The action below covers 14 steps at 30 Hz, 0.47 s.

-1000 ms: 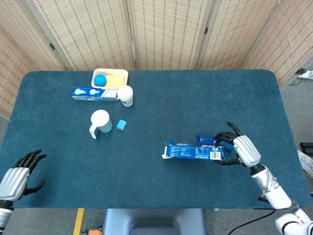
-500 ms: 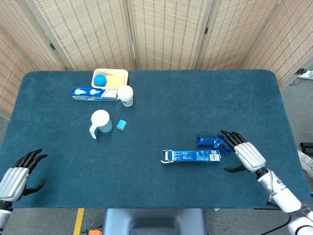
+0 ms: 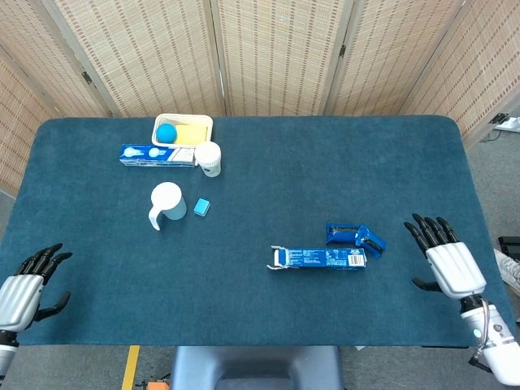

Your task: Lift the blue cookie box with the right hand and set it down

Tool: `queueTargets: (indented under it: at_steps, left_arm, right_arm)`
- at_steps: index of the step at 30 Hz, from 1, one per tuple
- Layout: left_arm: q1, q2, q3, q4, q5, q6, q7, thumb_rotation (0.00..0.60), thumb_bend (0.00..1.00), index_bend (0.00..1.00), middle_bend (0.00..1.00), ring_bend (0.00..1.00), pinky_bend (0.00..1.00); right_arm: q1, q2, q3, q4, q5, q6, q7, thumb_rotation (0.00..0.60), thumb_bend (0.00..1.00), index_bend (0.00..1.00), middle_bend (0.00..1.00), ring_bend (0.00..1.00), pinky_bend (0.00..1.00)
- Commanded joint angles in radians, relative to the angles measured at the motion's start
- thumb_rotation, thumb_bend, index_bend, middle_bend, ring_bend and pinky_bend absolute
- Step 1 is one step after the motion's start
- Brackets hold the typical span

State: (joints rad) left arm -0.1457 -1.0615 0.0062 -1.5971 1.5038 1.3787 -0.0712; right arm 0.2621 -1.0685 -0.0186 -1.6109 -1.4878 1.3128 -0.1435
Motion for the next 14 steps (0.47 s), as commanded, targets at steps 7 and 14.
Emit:
queueTargets:
  at_steps: [7, 14]
  left_arm:
    - [0.02, -0.003, -0.012, -0.02, -0.026, 0.026, 0.038, 0.6, 0.39, 0.14, 0.09, 0.11, 0.16]
    - [0.021, -0.001, -0.015, -0.021, -0.033, 0.022, 0.045, 0.6, 0.39, 0.13, 0.09, 0.11, 0.16]
  right_arm:
    - [-0.085, -0.076, 0.001, 0.07, 0.027, 0.074, 0.056, 0.6, 0.13, 0.0, 0.0, 0.0, 0.0]
    - [-0.081, -0.072, 0.011, 0.08, 0.026, 0.052, 0.075, 0.6, 0.13, 0.0, 0.0, 0.0, 0.0]
